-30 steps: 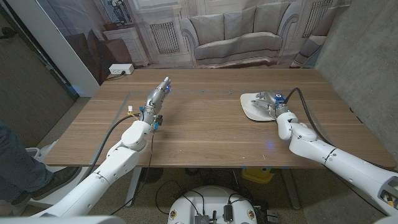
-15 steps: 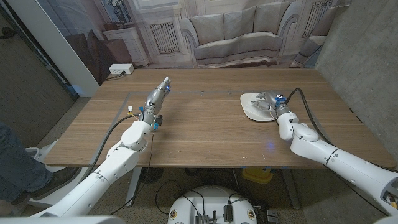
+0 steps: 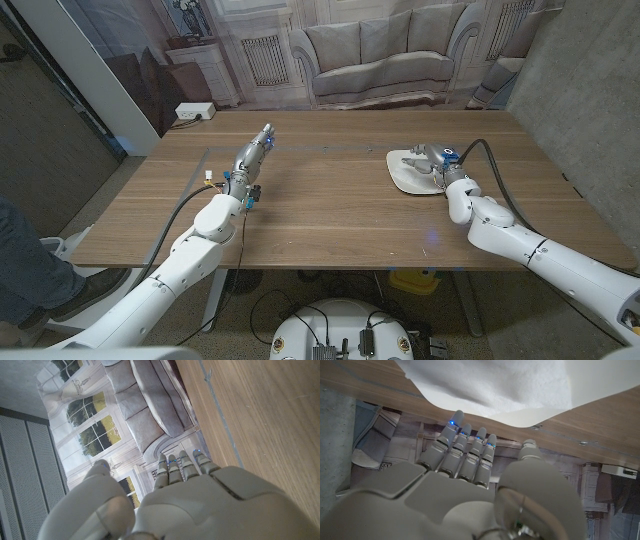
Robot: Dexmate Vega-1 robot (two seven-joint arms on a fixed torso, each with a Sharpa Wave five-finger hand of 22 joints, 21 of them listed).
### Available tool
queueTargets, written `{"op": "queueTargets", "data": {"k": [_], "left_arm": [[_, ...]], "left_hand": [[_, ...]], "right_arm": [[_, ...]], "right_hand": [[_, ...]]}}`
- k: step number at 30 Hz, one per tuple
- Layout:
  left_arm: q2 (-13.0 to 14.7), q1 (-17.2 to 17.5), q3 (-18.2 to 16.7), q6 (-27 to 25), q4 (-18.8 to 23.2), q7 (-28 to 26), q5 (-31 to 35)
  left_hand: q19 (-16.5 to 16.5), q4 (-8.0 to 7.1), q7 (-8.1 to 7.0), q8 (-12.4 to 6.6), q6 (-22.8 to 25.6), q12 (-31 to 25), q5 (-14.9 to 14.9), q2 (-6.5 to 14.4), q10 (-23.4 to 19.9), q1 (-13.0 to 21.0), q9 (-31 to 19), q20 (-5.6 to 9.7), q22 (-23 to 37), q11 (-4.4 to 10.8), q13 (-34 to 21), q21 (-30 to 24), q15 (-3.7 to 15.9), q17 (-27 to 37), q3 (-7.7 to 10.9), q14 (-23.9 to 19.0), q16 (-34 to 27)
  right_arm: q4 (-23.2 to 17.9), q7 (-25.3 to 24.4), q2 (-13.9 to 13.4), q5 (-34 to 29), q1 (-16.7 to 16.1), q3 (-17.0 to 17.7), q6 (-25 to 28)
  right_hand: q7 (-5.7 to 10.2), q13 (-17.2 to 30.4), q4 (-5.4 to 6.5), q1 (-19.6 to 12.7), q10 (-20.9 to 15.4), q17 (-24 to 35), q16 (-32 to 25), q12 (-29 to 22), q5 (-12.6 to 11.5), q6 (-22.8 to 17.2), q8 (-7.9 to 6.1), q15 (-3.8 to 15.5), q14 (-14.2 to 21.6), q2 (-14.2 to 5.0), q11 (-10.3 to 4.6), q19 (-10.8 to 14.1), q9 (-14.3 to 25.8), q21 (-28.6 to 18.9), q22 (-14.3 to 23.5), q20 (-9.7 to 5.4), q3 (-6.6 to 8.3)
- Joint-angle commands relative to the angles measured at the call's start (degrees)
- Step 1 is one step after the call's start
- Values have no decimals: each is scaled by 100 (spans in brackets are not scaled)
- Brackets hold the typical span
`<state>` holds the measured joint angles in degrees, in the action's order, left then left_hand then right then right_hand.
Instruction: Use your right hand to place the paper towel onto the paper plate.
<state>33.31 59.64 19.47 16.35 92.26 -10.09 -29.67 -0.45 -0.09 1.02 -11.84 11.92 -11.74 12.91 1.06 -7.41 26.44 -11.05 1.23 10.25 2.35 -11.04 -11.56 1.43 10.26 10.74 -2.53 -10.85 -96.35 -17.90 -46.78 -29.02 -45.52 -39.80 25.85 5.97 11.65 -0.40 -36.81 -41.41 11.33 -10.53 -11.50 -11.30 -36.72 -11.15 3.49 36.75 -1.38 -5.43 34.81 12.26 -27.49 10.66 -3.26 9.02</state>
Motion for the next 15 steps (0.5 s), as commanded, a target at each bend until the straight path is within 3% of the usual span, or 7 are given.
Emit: {"op": "queueTargets", "data": {"k": [1, 15], "left_arm": [[16, 25, -15, 53, 3, 41, -17], [55, 133, -48, 70, 104, 18, -20]], "left_hand": [[-11, -8, -17, 1, 23, -7, -7, 32, -19, 10, -17, -30, 23, -24, -18, -10, -21, 24, -26, -12, 8], [-10, -6, -13, 0, 29, -7, -11, 35, -18, 15, -17, -35, 23, -20, -18, -10, -13, 24, -34, -16, 6]], "right_arm": [[-421, 129, -171, -126, -104, 104, 70], [-1097, 489, -508, -382, -256, 294, 230]], "right_hand": [[-2, 4, -3, 34, 50, 22, -1, -31, -44, 44, 5, 549, -40, -14, 35, -45, 3, 38, 15, -504, 3], [-27, 4, -1, 50, 94, 21, -13, -41, -53, 104, 6, 552, -117, -51, 79, -88, -1, 82, 16, -499, 10]]}}
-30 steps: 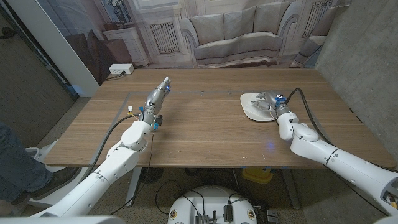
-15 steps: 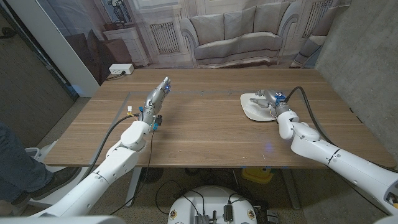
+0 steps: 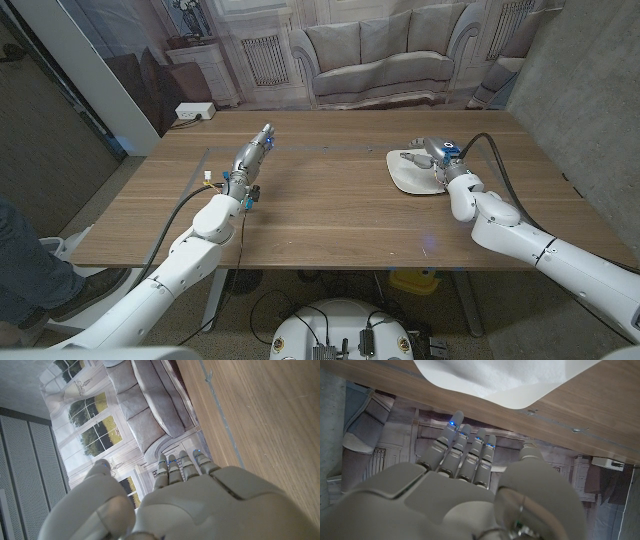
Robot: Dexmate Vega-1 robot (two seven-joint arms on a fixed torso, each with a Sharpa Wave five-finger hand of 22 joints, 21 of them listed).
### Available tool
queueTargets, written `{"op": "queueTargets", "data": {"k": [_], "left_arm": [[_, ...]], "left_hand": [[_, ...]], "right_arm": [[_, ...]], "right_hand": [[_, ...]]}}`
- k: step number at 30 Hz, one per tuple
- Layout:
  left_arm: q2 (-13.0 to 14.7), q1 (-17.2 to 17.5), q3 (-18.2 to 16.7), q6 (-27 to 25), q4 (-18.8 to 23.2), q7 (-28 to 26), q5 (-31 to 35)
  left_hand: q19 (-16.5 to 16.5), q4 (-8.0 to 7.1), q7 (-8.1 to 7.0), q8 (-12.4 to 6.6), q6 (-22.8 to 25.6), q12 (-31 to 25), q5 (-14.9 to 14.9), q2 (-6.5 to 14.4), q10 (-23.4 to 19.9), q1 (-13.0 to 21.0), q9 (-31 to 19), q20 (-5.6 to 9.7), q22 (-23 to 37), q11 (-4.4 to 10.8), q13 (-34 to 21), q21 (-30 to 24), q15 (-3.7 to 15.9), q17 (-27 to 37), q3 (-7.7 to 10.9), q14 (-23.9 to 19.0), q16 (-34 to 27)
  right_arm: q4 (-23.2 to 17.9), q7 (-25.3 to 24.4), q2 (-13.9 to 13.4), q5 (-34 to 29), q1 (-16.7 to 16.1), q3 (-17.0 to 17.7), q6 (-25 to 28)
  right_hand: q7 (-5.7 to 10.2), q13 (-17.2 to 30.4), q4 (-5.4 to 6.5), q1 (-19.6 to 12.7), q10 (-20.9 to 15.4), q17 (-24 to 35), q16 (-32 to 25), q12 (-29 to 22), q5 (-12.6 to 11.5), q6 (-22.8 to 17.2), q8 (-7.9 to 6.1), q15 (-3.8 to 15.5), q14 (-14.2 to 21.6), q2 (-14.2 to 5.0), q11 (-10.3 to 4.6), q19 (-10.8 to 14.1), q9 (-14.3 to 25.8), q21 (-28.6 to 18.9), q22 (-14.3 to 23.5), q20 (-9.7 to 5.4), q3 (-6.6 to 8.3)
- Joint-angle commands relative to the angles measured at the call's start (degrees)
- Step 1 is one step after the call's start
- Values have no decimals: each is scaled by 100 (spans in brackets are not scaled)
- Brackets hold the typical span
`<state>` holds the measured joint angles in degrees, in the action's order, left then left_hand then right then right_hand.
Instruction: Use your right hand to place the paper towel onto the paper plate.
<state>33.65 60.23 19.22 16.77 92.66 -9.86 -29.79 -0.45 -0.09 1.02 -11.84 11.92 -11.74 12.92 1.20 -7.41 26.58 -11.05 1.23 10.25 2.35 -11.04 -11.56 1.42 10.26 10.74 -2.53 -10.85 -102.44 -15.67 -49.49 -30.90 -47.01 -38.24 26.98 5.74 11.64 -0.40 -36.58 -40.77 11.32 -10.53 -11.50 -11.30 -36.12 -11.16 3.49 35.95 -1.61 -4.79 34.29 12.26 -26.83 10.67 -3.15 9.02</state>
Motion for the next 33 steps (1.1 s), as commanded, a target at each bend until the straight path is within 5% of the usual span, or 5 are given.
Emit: {"op": "queueTargets", "data": {"k": [1, 33], "left_arm": [[24, 77, -22, 28, 68, -7, -4], [20, -58, 11, -10, -16, 95, -20]], "left_hand": [[-10, -6, -20, 1, 26, -8, -12, 21, -22, 0, -17, -35, 23, -5, -18, -10, -11, 24, -36, -18, 5], [-15, -1, -10, 4, 25, -6, -16, 30, -18, 11, -17, -40, 22, -21, -18, -9, -22, 24, -55, -16, 6]], "right_arm": [[-521, 272, -242, -197, -122, 162, 125], [-951, 204, -376, -224, -299, 734, -150]], "right_hand": [[-6, 5, -2, 26, 28, 21, -15, -43, -53, 47, 6, 550, -38, -31, 6, -41, -1, 20, 15, -510, 11], [-34, 3, -14, 36, 34, 14, -54, -76, -48, 100, -7, 559, -47, -72, 54, -46, -7, 65, 17, -507, 21]]}}
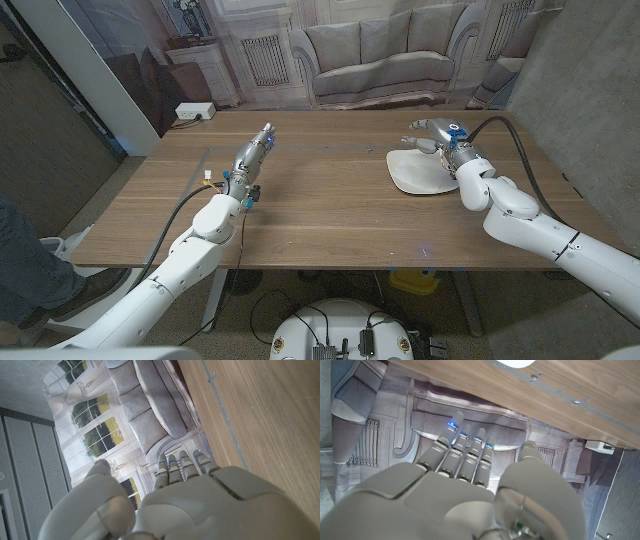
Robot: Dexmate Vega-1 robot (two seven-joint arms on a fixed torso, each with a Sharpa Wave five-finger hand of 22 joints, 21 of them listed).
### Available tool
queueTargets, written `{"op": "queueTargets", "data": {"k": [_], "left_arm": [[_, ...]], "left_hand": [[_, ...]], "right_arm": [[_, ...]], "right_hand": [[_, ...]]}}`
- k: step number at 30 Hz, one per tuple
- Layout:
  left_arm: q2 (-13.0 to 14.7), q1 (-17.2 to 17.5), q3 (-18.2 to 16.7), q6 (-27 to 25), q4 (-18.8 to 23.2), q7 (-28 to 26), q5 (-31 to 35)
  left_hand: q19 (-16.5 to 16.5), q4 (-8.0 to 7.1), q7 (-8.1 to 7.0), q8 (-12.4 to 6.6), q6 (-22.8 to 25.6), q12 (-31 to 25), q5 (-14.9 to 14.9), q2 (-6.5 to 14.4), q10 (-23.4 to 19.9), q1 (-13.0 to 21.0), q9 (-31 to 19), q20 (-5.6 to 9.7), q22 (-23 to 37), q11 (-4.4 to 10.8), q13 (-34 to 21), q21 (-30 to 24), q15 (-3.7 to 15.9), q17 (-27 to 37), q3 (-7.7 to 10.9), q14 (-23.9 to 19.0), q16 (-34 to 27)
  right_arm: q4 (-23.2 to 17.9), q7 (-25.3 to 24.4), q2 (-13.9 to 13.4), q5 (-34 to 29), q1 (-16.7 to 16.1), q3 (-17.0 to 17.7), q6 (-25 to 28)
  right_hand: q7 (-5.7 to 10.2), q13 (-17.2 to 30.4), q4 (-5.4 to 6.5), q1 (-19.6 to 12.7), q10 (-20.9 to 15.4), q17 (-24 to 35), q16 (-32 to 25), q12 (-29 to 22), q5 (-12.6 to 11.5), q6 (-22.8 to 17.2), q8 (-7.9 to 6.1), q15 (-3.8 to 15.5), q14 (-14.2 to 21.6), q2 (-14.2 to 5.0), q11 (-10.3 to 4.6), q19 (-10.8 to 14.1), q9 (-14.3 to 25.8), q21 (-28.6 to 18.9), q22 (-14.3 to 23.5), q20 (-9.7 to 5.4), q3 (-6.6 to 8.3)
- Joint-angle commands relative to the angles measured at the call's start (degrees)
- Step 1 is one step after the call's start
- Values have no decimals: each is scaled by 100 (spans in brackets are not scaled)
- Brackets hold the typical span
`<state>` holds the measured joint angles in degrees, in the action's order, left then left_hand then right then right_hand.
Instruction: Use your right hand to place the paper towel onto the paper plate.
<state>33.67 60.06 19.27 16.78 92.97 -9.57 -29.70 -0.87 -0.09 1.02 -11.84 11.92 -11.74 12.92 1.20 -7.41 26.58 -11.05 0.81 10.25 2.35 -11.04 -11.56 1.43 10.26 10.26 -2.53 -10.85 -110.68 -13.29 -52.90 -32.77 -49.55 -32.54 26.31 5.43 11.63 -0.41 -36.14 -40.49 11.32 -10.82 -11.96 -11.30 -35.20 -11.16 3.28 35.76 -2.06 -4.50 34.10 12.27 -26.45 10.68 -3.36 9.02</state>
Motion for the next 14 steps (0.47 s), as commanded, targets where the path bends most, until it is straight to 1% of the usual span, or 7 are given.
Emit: {"op": "queueTargets", "data": {"k": [1, 7, 8, 10, 14], "left_arm": [[20, -38, 1, -8, -49, 68, -34], [42, -15, -19, 22, -77, 107, -64], [44, -12, -23, 23, -78, 111, -74], [45, -9, -27, 19, -78, 119, -90], [42, -60, -28, 50, -132, 197, -127]], "left_hand": [[27, -1, -12, 4, 25, -5, -17, 31, -15, 12, -17, 1, 22, -8, -18, -9, -18, 24, -8, -18, 5], [25, 0, -14, 3, 28, -6, -18, 32, -18, 13, -17, 5, 23, -25, -18, -9, -17, 24, -12, -16, 6], [26, 0, -13, 0, 35, -7, -18, 32, -19, 13, -17, 0, 23, -32, -18, -9, -20, 24, -12, -15, 6], [24, 0, -12, 1, 35, -9, -19, 34, -25, 14, -17, 3, 23, 0, -18, -8, -18, 24, -14, -16, 5], [24, 0, -11, 4, 27, -7, -19, 35, -19, 15, -17, 1, 23, -22, -18, -9, -19, 24, -16, -14, 6]], "right_arm": [[-135, -24, -24, -57, -45, 156, -61], [-148, 12, 31, -119, -56, 132, 0], [-153, 16, 41, -125, -57, 131, 13], [-160, 31, 47, -127, -58, 135, 22], [-189, 38, 98, -160, -57, 136, 115]], "right_hand": [[-3, 4, -13, -6, 15, 15, -26, -27, -47, 9, -7, 583, -27, -27, 23, -27, -8, 28, 16, -484, 20], [4, 4, -14, -1, 32, 14, -34, -25, -45, 10, -11, 575, -17, -29, 5, -26, -9, 35, 17, -485, 18], [14, 4, -15, -1, 21, 13, -36, -31, -45, 12, -12, 573, -16, -30, 21, -26, -9, 37, 17, -484, 18], [14, 4, -16, 0, 14, 13, -36, -35, -45, 11, -14, 581, -18, -30, 16, -26, -9, 39, 17, -484, 18], [7, 3, -19, 1, 15, 11, -37, -38, -44, 12, -17, 584, -21, -33, 11, -26, -10, 45, 17, -484, 18]]}}
